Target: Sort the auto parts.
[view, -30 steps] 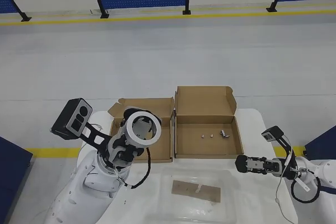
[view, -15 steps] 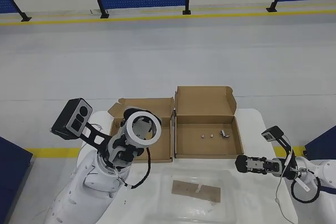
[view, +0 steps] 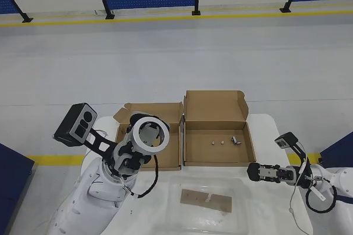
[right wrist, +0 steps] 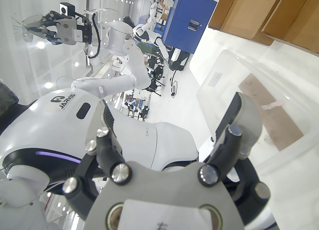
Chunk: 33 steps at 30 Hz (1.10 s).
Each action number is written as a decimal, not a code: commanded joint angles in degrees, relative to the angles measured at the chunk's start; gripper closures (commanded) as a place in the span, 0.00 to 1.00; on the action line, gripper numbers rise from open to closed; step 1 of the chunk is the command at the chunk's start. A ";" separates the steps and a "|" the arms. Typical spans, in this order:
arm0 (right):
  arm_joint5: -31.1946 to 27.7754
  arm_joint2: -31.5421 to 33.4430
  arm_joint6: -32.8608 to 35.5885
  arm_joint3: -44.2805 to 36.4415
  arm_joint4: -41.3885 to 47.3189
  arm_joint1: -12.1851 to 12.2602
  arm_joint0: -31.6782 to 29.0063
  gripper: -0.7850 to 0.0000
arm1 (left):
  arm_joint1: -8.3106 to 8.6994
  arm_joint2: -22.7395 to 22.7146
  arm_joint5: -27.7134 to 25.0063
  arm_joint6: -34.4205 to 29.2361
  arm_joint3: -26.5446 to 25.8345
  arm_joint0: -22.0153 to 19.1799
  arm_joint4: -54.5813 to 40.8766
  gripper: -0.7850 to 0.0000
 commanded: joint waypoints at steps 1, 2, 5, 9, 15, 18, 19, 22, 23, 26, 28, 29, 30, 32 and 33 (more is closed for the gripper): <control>0.00 0.00 0.00 0.00 0.00 0.00 0.00 0.00 | 0.00 0.00 0.00 0.00 0.00 0.00 0.00 1.00; 0.00 0.00 0.00 0.00 0.00 0.00 0.00 0.00 | 0.00 0.00 0.00 0.00 0.00 0.00 0.00 1.00; 0.00 0.00 0.00 0.00 0.00 0.00 0.00 0.00 | -0.04 -0.04 0.52 -0.37 -0.27 0.37 -0.16 1.00; 0.00 0.00 0.00 0.00 0.00 0.00 0.00 0.00 | -0.02 -1.02 0.19 -3.08 0.52 1.55 -0.16 1.00; 0.00 0.00 0.00 0.00 0.00 0.00 0.00 0.00 | 0.49 -4.11 -0.31 -8.14 4.56 4.63 0.44 1.00; 0.00 0.00 0.00 0.00 0.00 0.00 0.00 0.00 | 0.82 -5.41 -0.87 -10.41 7.51 7.08 0.15 1.00; 0.00 0.00 0.00 0.00 0.00 0.00 0.00 0.00 | 0.93 -5.87 -1.11 -11.16 8.08 7.77 0.22 1.00; 0.00 0.00 0.00 0.00 0.00 0.00 0.00 0.00 | 1.23 -7.15 -1.34 -13.18 10.24 9.81 -0.07 1.00; 0.00 0.00 0.00 0.00 0.00 0.00 0.00 0.00 | 1.29 -7.58 -1.11 -13.44 11.09 10.46 -0.59 1.00; 0.00 0.00 0.00 0.00 0.00 0.00 0.00 0.00 | 1.33 -8.54 -1.14 -14.06 10.61 10.77 0.45 1.00; 0.00 0.00 0.00 0.00 0.00 0.00 0.00 0.00 | 1.33 -8.54 -1.14 -14.06 10.61 10.77 0.45 1.00; 0.00 0.00 0.00 0.00 0.00 0.00 0.00 0.00 | 1.33 -8.54 -1.14 -14.06 10.61 10.77 0.45 1.00; 0.00 0.00 0.00 0.00 0.00 0.00 0.00 0.00 | 1.33 -8.54 -1.14 -14.06 10.61 10.77 0.45 1.00; 0.00 0.00 0.00 0.00 0.00 0.00 0.00 0.00 | 1.33 -8.54 -1.14 -14.06 10.61 10.77 0.45 1.00; 0.00 0.00 0.00 0.00 0.00 0.00 0.00 0.00 | 1.33 -8.54 -1.14 -14.06 10.61 10.77 0.45 1.00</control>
